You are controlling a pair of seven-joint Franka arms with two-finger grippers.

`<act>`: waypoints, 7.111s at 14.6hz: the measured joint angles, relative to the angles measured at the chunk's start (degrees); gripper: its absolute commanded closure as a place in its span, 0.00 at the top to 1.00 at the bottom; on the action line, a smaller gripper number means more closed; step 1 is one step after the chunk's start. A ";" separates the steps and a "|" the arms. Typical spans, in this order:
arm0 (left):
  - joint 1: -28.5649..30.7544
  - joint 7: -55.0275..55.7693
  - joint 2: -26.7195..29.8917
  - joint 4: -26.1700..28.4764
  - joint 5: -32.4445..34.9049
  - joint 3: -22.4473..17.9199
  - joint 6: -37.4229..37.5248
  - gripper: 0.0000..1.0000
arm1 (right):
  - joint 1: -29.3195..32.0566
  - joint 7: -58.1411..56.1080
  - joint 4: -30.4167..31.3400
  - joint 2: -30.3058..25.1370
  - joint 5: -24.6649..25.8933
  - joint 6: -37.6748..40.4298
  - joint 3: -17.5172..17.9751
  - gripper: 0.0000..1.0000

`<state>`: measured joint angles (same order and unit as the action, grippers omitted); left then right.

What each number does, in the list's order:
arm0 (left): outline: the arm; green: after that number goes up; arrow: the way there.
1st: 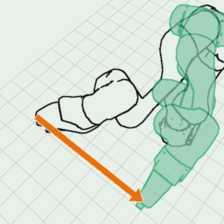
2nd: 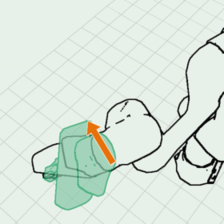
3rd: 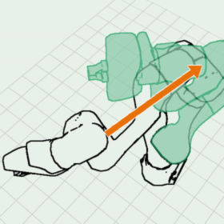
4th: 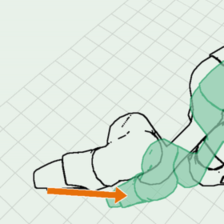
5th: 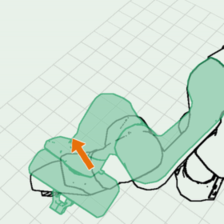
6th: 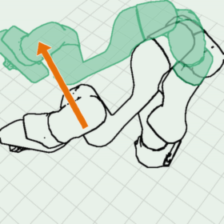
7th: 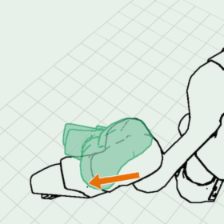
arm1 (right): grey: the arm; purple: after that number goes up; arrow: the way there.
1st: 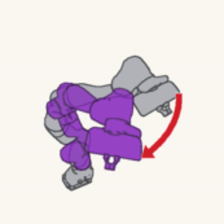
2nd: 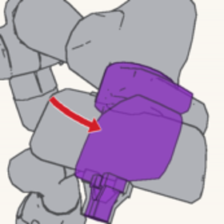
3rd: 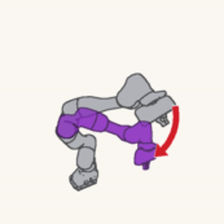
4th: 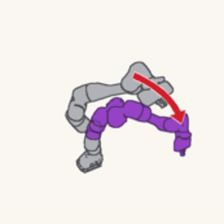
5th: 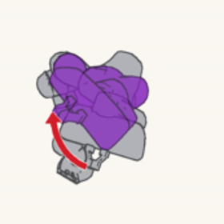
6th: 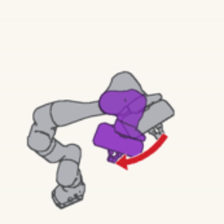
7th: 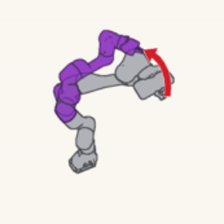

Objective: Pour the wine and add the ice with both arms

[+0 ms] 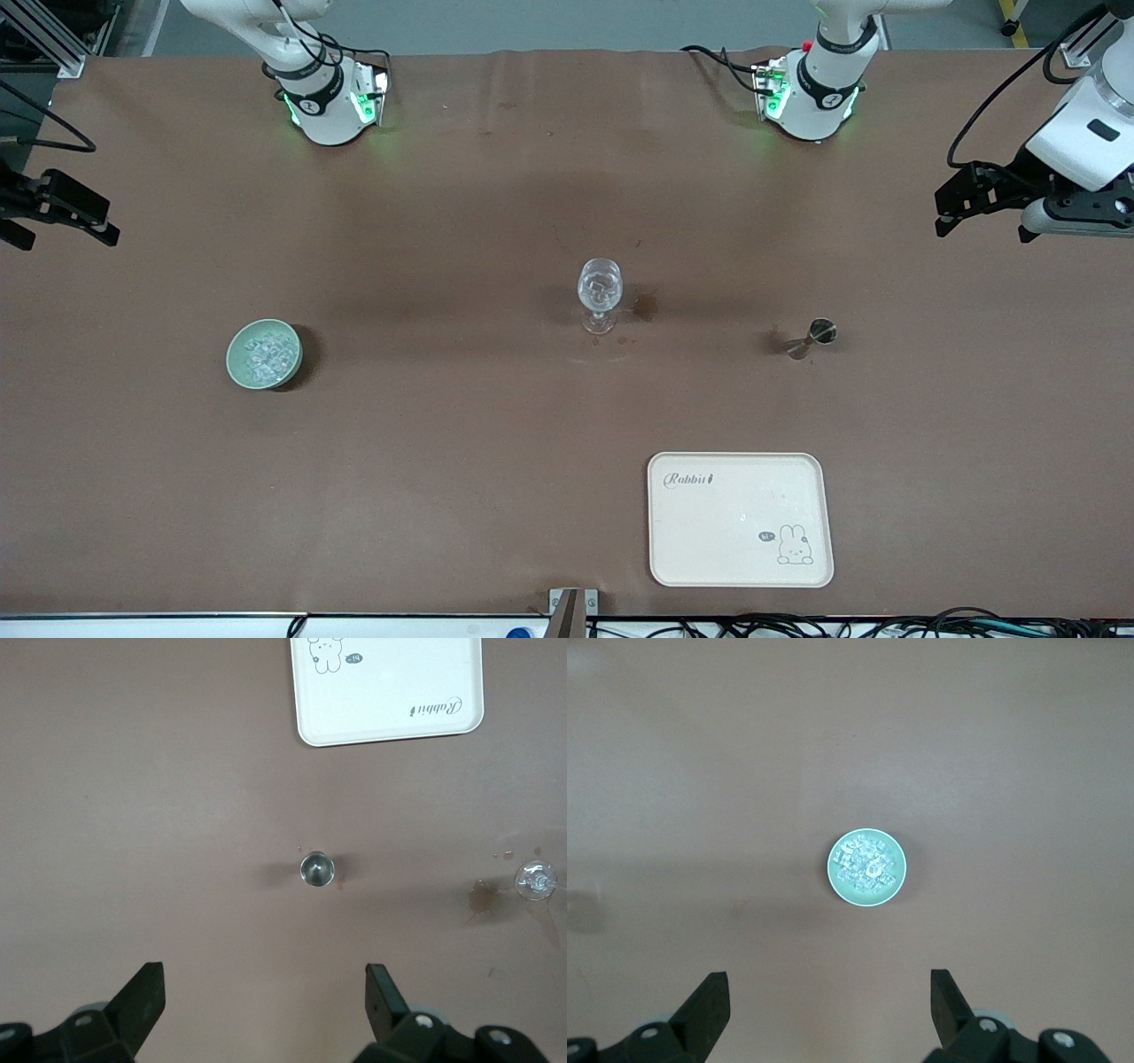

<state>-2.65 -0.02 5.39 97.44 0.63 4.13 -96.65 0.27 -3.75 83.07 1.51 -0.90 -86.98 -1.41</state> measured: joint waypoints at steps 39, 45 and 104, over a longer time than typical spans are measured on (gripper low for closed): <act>20.92 26.91 -45.08 -0.95 -46.59 -0.91 -0.65 0.86 | 3.44 -0.01 31.57 15.10 -0.01 -43.27 -0.60 0.78; 20.64 30.81 -50.39 -1.03 -54.02 -0.73 -0.65 0.82 | 3.75 0.00 35.22 18.10 -0.01 -47.93 -0.61 0.69; -12.34 81.10 -32.52 -1.61 -41.26 7.52 -13.96 0.01 | -2.28 1.33 7.67 -0.61 3.65 -12.24 0.47 0.03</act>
<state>-14.99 81.08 -27.13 95.82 -40.62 11.65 -110.61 -2.00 -2.42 90.74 0.90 2.76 -99.22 -0.94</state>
